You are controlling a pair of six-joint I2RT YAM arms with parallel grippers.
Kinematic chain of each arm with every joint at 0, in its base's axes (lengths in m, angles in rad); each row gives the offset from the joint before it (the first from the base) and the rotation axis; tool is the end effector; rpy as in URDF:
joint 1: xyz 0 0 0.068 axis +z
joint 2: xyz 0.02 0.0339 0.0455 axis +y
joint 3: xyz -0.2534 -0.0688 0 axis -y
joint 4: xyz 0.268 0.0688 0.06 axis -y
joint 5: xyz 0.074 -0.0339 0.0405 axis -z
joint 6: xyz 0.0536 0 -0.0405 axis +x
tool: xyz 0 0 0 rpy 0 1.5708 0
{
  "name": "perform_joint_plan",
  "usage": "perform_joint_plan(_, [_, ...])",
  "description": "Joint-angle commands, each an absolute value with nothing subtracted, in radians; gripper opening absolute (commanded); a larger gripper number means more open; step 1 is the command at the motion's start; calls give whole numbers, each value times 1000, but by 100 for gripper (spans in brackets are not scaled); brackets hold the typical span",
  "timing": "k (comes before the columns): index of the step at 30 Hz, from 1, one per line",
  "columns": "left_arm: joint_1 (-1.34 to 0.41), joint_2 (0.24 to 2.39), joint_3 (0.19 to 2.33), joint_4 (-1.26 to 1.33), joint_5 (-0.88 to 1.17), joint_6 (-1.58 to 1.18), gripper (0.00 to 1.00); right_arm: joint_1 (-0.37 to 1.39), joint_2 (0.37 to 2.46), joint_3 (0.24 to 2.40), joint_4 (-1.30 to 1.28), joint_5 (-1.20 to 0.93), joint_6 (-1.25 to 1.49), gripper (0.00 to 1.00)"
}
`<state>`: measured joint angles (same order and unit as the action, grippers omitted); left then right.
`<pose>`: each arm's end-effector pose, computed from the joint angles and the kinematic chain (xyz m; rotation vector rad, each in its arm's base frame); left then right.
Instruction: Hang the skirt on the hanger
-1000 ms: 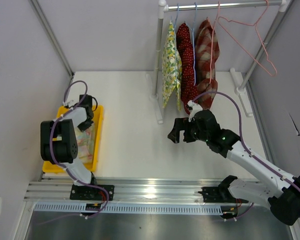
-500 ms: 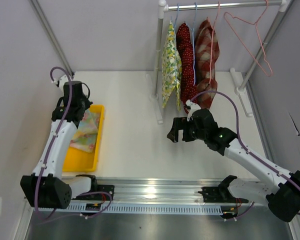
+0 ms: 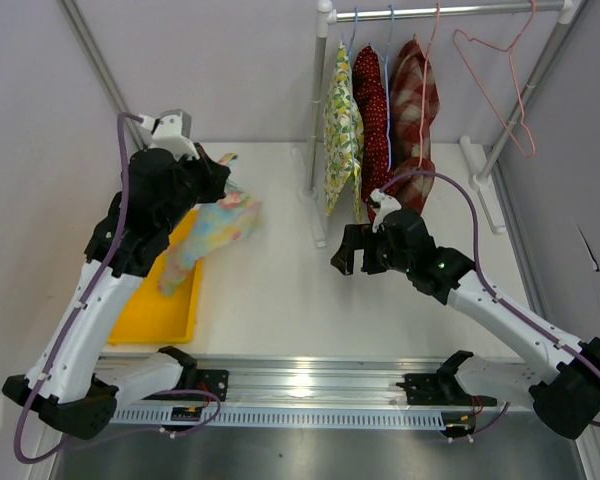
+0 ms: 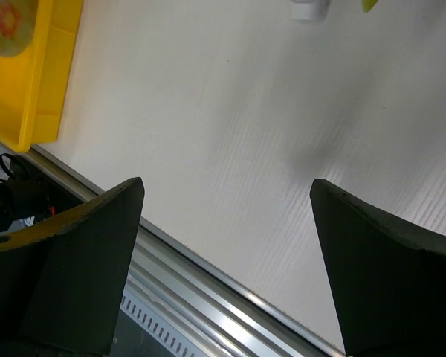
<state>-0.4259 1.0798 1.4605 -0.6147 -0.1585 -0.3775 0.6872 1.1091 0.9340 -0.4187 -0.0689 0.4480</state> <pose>0.2316 -0.0958 0.4628 -0.0700 1.8212 -0.4286 0.2196 0.1850 0.2814 -0.3100 2.2334 0.7097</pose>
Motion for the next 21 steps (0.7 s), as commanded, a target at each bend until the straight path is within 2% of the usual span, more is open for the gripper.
perform_joint_plan(1, [-521,1094,1502,-586,-90,-330,0,695,1118,982,-399,-37,440,99])
perform_joint_plan(12, [-707,1169,1496,-549,-34,-357,0,719,1124,930,-341,-2,494,99])
perform_joint_plan(21, [-790,1181,1476,-541,-31,-394,0,805,1114,753,-45,-55,393,98])
